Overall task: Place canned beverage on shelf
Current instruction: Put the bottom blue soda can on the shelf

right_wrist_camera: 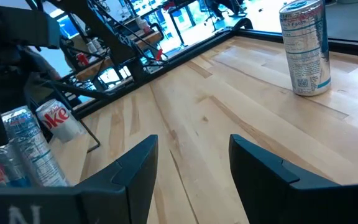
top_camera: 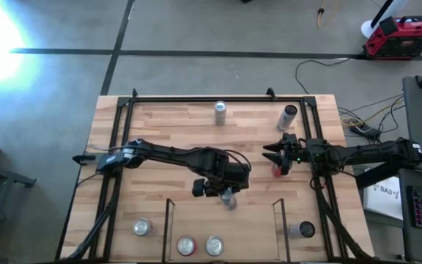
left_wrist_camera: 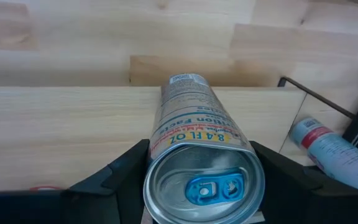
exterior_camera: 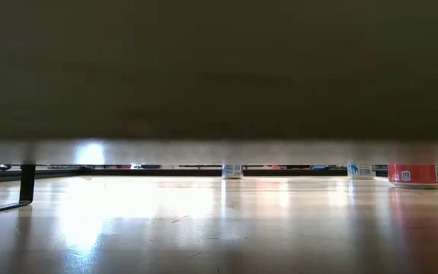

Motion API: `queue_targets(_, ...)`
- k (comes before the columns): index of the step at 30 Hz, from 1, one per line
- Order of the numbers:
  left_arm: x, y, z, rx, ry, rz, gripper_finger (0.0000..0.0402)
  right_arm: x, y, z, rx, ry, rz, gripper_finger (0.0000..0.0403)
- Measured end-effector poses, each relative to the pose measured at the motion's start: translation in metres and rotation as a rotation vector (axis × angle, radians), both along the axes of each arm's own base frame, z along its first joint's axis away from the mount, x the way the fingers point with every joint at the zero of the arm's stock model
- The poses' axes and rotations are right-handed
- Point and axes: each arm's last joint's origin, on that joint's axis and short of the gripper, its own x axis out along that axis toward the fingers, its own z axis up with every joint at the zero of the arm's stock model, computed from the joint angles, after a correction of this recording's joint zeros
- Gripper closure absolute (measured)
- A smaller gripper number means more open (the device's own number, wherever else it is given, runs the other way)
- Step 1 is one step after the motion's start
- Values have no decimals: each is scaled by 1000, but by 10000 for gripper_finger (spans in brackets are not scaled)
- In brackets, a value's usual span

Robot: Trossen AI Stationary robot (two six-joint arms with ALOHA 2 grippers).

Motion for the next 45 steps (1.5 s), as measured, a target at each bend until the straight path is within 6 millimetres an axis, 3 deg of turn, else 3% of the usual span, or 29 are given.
queue_targets(6,-4,-4,8,-12,-19,10,183,0,0,0,0,0,0,220)
queue_targets(27,-23,-38,7,27,78,62,169,0,0,0,0,0,0,220)
queue_targets(45,-15,-54,3,-27,6,31,169,0,0,0,0,0,0,220)
